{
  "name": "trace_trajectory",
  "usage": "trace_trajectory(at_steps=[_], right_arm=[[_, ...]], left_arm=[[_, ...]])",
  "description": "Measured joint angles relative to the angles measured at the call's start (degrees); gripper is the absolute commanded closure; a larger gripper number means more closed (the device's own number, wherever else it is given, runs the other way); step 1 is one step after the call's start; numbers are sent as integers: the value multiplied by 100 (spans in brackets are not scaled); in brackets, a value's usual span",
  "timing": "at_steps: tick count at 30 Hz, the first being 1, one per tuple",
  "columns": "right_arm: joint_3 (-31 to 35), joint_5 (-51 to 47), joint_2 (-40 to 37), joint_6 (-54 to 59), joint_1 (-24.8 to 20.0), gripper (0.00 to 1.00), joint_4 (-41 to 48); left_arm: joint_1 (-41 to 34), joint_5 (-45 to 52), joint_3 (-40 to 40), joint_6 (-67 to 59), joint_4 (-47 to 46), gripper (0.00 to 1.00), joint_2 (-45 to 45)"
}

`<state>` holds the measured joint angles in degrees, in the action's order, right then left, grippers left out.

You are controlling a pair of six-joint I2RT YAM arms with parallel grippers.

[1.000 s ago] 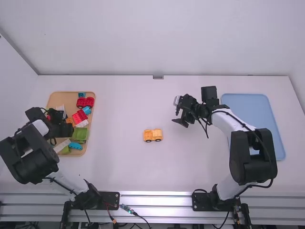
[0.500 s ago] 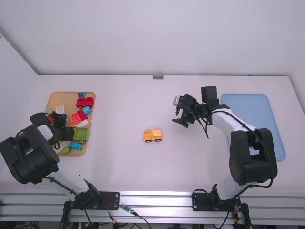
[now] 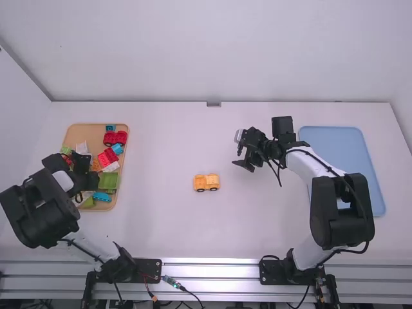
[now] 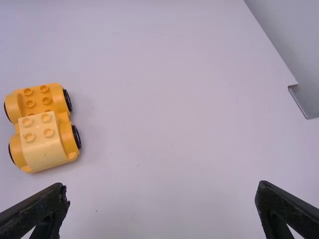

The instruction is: Assemble lego blocks to make yellow taxi

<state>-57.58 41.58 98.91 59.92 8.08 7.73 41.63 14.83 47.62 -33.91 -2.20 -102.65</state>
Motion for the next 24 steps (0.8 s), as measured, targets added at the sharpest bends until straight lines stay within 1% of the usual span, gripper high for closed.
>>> trace_trajectory(at_steps=[1, 4, 6, 7, 10, 11, 12, 15, 17, 22, 24], right_arm=[[0, -2, 0, 0, 0, 1, -4], [0, 0, 0, 0, 0, 1, -2], [0, -2, 0, 9, 0, 1, -2], [0, 0, 0, 11, 0, 1, -2], [0, 2, 0, 11, 0, 1, -4], [0, -2, 0, -7, 0, 1, -4], [0, 0, 0, -2, 0, 1, -4], [0, 0, 0, 15, 0, 1, -7], [0, 2, 0, 17, 0, 1, -7], [0, 2, 0, 4, 0, 1, -9], [0, 0, 0, 2, 0, 1, -7]], left_arm=[[0, -2, 0, -2, 2, 73, 2], [0, 0, 0, 4, 15, 75, 0], [0, 0, 0, 0, 15, 78, 2], [0, -11, 0, 55, 13, 81, 2], [-2, -160, 44, 343, -48, 84, 2], [0, -223, 79, 431, -98, 85, 2], [0, -304, 138, 542, -203, 90, 2], [0, -372, 326, 723, -509, 91, 0], [0, -339, 490, 789, -741, 97, 0], [0, -101, 870, 876, -1178, 98, 2], [0, -2, 925, 892, -1220, 98, 4]])
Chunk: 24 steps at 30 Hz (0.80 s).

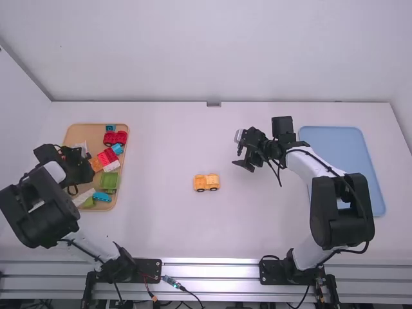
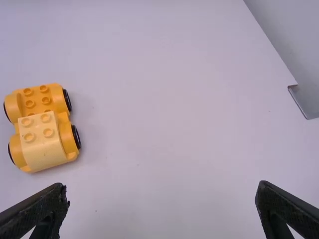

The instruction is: Assemble lego blocks to make yellow taxi

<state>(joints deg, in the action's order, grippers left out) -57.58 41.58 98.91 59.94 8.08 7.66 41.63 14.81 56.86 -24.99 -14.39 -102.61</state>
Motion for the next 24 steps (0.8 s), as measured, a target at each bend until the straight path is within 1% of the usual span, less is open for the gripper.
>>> trace_trajectory(at_steps=[4, 9, 13, 18, 21, 24], right_arm=[[0, 0, 0, 2, 0, 1, -17], [0, 0, 0, 9, 0, 1, -46], [0, 2, 0, -4, 0, 1, -55], [0, 2, 0, 0, 0, 1, -17], [0, 2, 0, 15, 0, 1, 28], [0, 2, 0, 0, 0, 1, 63]], left_arm=[[-15, 258, 2, 0, 55, 98, 114], [-284, 374, -391, -7, 448, 98, 809], [-831, 573, -883, -240, 612, 98, 1537], [-1707, 1185, -1342, -1036, 313, 98, 2221], [-2398, 1419, -1434, -1744, -166, 98, 2374], [-2844, 1408, -1462, -2144, -345, 98, 2369]])
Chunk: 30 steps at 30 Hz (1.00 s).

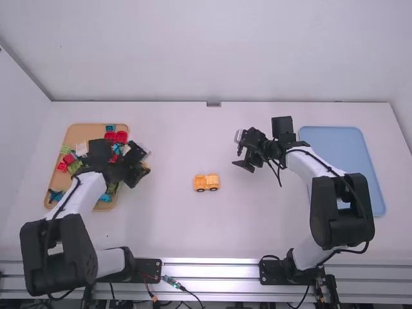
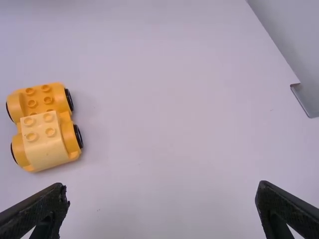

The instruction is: Assemble lego blocks to make yellow taxi

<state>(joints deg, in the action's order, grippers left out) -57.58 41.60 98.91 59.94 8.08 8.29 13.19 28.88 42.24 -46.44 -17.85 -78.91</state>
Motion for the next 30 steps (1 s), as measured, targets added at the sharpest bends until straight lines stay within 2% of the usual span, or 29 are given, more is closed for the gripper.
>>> trace_trajectory(at_steps=[4, 8, 14, 21, 30], right_arm=[[0, 2, 0, -4, 0, 1, 83], [0, 2, 0, 7, 0, 1, 114], [0, 4, 0, 11, 0, 1, 271], [0, 90, 0, 39, 0, 1, 402], [0, 107, 0, 61, 0, 1, 431]], left_arm=[[-715, -15, -13, -623, 57, 98, -107], [-1080, -17, -13, -1180, 48, 98, -372], [-1209, 101, 166, -1519, -208, 98, -933], [-1233, 295, 1117, -2406, -935, 98, -2111], [-1541, 518, 1049, -3088, -87, 99, -2385]])
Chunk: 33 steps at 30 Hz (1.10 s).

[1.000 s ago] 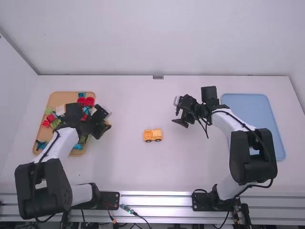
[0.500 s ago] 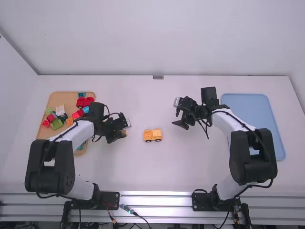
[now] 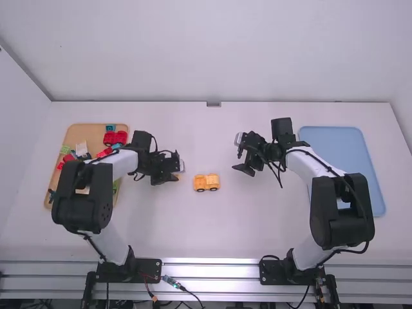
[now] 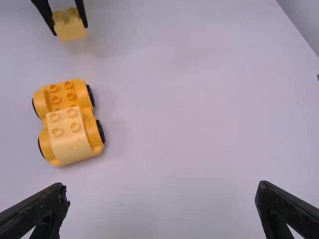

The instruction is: Assemble lego blocks to make yellow taxi

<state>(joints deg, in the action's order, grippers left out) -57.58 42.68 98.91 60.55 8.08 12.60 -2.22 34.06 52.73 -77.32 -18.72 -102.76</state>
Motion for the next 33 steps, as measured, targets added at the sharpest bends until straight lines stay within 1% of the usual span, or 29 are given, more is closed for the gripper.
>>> trace_trajectory(at_steps=[8, 13, 19, 21, 22, 24, 25, 26, 27, 28, 33], right_arm=[[0, 22, 0, -20, 0, 1, 0], [0, 22, 0, -4, 0, 1, 4], [0, 24, 0, -11, 0, 1, 7], [0, 24, 0, -20, 0, 1, 7], [0, 24, 0, -13, 0, 1, 9], [0, 24, 0, -15, 0, 1, 11], [0, 24, 0, -11, 0, 1, 9], [0, 22, 0, -7, 0, 1, 7], [0, 24, 0, -33, 0, 1, 9], [0, 24, 0, -26, 0, 1, 9], [0, 24, 0, -2, 0, 1, 79]], left_arm=[[-402, -44, -339, -33, 184, 98, 0], [-455, -365, -507, 273, 660, 98, 0], [-452, -455, -706, 407, 879, 98, 9], [-452, -481, -704, 435, 907, 96, 9], [-452, -498, -706, 487, 916, 87, 9], [-452, -518, -706, 570, 920, 75, 9], [-455, -522, -706, 603, 920, 66, 9], [-455, -560, -706, 664, 916, 43, 9], [-455, -555, -706, 686, 920, 32, 7], [-452, -551, -706, 693, 922, 1, 9], [-455, -494, -706, 796, 892, 1, 13]])
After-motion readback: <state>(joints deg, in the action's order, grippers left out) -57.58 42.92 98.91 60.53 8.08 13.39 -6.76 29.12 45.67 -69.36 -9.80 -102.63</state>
